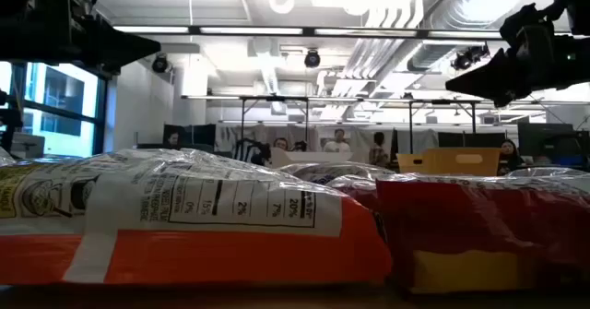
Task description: Sort Maruchan noodles
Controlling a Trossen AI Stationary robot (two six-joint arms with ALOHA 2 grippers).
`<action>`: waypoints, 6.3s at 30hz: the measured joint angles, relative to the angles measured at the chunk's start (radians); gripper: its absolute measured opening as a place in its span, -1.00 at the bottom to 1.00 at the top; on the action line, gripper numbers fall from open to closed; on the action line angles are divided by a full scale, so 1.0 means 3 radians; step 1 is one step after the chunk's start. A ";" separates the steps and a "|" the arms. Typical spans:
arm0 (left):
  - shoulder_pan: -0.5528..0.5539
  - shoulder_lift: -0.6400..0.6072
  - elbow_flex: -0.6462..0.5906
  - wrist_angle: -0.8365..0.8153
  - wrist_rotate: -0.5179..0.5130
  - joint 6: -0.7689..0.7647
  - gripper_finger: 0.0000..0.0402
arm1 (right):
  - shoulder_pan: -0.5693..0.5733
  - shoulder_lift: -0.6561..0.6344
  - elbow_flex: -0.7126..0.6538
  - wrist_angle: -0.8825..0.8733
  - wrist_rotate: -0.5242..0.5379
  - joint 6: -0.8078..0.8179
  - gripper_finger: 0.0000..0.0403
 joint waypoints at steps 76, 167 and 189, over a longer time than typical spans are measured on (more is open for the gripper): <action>0.0000 -0.0001 -0.0003 0.0356 -0.0334 0.0644 -1.00 | 0.0046 0.5017 0.3195 -0.1049 -0.0539 0.0208 0.06; -0.0001 0.3200 0.1093 0.1532 -0.0146 0.0871 0.16 | -0.0720 0.4415 0.3461 0.0472 -0.2287 0.1163 -1.00; -0.0008 0.3864 0.1721 0.1297 -0.0356 0.1225 -0.39 | -0.0716 0.4414 0.3462 0.0541 -0.2453 0.1081 -1.00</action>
